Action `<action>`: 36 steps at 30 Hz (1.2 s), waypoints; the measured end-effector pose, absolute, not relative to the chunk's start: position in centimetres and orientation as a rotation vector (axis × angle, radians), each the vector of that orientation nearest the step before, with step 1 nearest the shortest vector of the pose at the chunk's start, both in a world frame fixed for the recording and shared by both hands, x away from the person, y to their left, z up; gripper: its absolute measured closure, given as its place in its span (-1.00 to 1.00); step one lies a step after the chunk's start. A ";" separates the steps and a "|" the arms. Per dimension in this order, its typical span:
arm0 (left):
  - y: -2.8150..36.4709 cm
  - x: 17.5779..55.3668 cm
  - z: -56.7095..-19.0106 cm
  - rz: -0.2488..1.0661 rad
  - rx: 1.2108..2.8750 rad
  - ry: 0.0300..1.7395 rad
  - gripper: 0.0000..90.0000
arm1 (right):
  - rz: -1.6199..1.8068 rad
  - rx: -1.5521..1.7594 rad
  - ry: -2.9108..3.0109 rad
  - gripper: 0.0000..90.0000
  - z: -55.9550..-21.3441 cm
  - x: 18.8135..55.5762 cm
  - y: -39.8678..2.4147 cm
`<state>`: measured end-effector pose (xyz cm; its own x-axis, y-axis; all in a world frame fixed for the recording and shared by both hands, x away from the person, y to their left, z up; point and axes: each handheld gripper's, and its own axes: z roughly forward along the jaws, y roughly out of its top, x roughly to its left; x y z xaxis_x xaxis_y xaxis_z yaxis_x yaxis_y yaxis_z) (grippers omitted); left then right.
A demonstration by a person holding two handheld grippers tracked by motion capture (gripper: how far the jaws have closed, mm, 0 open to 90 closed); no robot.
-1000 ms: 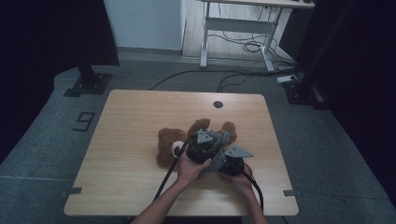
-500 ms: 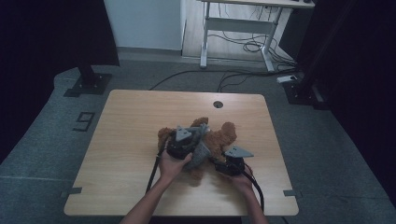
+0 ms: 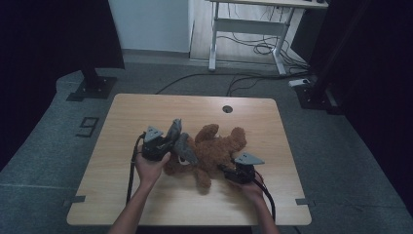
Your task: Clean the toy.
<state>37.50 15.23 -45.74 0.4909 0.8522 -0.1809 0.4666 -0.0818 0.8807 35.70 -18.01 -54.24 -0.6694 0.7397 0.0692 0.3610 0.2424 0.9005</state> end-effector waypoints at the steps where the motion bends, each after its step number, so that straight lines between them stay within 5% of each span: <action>1: 15.6 37.5 -46.0 0.474 1.718 1.140 0.74 | 1.406 1.011 2.149 0.13 -54.3 35.7 -18.0; 26: 19.4 37.5 -52.4 0.417 1.858 1.304 0.75 | 1.423 1.027 2.148 0.13 -54.4 35.9 -18.1; 31: 20.2 36.9 -51.5 0.415 1.833 1.290 0.75 | 1.423 1.030 2.148 0.13 -54.4 35.9 -18.2; 36: 19.8 35.4 -46.7 0.520 1.800 1.156 0.75 | 1.428 1.032 2.149 0.13 -54.4 35.9 -18.2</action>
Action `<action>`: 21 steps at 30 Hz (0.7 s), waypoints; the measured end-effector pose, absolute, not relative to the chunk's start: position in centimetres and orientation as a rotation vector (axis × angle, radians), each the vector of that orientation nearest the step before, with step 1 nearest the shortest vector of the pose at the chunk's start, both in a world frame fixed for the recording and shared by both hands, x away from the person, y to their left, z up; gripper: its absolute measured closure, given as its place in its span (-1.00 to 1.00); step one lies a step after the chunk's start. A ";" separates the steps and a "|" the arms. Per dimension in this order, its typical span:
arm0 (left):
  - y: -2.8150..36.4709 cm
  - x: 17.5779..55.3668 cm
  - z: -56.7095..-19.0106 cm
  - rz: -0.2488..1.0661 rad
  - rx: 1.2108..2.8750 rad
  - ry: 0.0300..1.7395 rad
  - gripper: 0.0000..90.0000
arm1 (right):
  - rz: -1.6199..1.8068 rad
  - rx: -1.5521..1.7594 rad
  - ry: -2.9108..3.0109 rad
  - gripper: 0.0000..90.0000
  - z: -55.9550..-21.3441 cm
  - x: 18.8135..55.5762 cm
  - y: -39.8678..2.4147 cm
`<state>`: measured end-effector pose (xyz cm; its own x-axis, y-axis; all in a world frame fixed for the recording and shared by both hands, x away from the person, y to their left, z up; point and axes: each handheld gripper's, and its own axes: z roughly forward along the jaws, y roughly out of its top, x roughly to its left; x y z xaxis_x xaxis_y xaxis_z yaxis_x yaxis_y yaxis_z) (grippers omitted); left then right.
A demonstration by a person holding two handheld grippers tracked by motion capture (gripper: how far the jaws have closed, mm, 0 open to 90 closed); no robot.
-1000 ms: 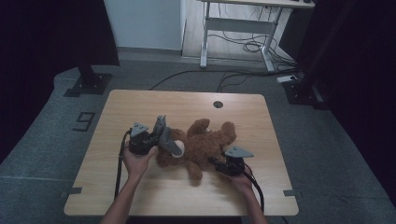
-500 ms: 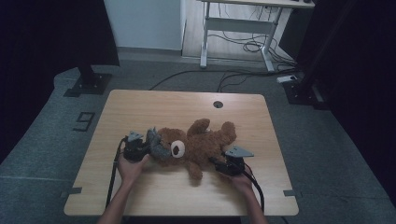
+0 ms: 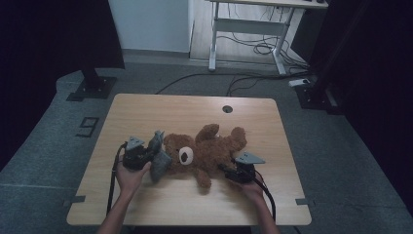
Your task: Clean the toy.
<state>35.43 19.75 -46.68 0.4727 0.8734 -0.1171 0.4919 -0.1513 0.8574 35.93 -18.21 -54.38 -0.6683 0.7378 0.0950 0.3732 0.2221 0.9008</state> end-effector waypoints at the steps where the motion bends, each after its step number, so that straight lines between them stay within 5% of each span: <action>1: 19.3 35.2 -45.9 0.534 1.799 1.127 0.75 | 1.429 1.032 2.149 0.13 -54.4 35.9 -18.2; 9: 11.8 35.7 -41.6 0.514 1.858 0.940 0.75 | 1.430 1.035 2.147 0.13 -54.4 35.9 -18.2; 18: 0.5 36.7 -44.8 0.416 2.008 0.817 0.74 | 1.432 1.042 2.146 0.13 -54.4 35.9 -18.2; 21: -1.0 36.8 -46.2 0.474 2.080 0.805 0.75 | 1.429 1.043 2.145 0.13 -54.4 35.9 -18.2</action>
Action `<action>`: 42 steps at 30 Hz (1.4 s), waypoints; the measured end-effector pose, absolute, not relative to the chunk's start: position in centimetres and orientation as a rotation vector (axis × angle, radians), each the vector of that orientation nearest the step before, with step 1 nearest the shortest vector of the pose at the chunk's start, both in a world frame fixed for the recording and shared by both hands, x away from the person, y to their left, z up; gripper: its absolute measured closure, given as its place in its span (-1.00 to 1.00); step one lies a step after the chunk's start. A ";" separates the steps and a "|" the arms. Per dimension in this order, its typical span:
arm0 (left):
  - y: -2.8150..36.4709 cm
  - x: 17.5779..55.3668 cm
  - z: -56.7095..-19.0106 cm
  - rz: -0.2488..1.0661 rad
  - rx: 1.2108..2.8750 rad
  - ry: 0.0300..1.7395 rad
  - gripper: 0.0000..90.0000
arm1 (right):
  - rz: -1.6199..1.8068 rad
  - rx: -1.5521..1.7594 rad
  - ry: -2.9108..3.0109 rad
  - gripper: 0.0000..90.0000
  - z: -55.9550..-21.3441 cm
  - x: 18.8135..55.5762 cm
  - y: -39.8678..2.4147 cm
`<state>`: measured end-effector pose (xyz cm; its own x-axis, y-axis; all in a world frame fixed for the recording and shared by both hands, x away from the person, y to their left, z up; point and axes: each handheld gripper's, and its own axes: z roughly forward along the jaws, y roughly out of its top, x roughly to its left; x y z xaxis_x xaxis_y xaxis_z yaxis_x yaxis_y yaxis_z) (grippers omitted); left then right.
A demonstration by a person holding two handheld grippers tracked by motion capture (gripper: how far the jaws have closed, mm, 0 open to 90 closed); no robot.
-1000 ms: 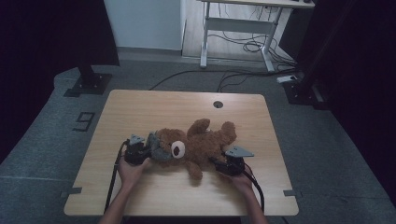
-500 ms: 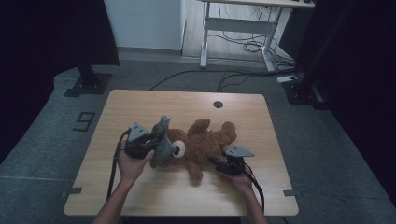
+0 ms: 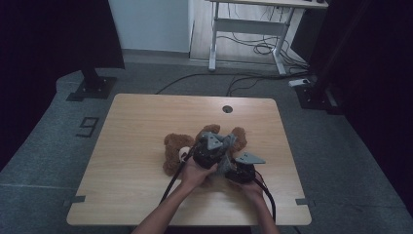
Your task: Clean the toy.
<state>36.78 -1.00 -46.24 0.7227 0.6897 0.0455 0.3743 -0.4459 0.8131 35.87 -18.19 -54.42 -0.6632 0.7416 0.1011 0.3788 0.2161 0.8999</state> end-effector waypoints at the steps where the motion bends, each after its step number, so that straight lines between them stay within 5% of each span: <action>1: -0.9 36.8 -46.5 0.472 2.068 0.815 0.75 | 1.426 1.046 2.145 0.13 -54.5 35.9 -18.2; 25: 14.3 37.5 -45.3 0.511 1.843 1.108 0.74 | 1.440 1.033 2.158 0.17 -54.7 35.8 -17.8; 42: 18.2 36.4 -52.0 0.516 1.962 1.262 0.75 | 1.450 1.046 2.156 0.17 -54.8 36.0 -18.0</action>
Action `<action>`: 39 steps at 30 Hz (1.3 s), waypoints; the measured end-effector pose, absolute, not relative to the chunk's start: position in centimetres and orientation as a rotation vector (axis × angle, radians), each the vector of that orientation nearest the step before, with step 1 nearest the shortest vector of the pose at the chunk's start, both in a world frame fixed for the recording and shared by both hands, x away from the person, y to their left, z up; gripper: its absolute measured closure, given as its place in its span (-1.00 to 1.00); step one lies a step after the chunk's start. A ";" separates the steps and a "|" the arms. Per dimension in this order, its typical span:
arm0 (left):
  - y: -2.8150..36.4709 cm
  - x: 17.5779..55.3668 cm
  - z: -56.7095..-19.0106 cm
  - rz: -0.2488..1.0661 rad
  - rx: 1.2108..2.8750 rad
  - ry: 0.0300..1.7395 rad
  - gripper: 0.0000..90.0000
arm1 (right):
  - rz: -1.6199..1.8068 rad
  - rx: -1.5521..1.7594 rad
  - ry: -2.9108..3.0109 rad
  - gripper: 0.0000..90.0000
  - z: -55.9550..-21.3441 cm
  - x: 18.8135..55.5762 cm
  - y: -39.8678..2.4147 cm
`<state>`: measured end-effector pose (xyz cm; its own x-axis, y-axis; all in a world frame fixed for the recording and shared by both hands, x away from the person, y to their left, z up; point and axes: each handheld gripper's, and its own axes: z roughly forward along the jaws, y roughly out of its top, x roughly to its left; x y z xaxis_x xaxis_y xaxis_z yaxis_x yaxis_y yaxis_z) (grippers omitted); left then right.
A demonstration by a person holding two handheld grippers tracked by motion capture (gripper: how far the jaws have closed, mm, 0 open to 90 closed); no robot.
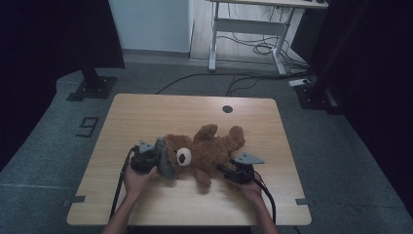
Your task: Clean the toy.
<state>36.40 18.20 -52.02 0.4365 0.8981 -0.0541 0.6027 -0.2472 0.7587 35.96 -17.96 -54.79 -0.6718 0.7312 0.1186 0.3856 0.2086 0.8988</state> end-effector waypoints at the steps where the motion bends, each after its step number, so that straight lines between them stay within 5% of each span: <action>1: 18.1 36.3 -52.2 0.514 1.964 1.263 0.75 | 1.450 1.047 2.156 0.17 -54.8 36.0 -18.0; 12: 18.2 35.4 -46.4 0.538 1.845 1.171 0.73 | 1.449 1.054 2.148 0.18 -54.8 36.1 -18.0; 21: 10.2 36.8 -41.8 0.542 1.915 0.989 0.72 | 1.458 1.063 2.140 0.18 -54.8 36.2 -18.0; 31: -1.4 38.1 -43.3 0.539 2.076 0.829 0.73 | 1.453 1.047 2.151 0.17 -54.8 36.2 -18.1; 39: 0.9 39.5 -45.1 0.456 2.058 0.925 0.73 | 1.447 1.046 2.151 0.17 -54.8 36.2 -18.0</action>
<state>39.53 0.87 -45.09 0.6653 0.7465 -0.0039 0.4520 -0.3987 0.7979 36.16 -18.02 -54.83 -0.6690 0.7344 0.1145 0.3826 0.2083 0.9001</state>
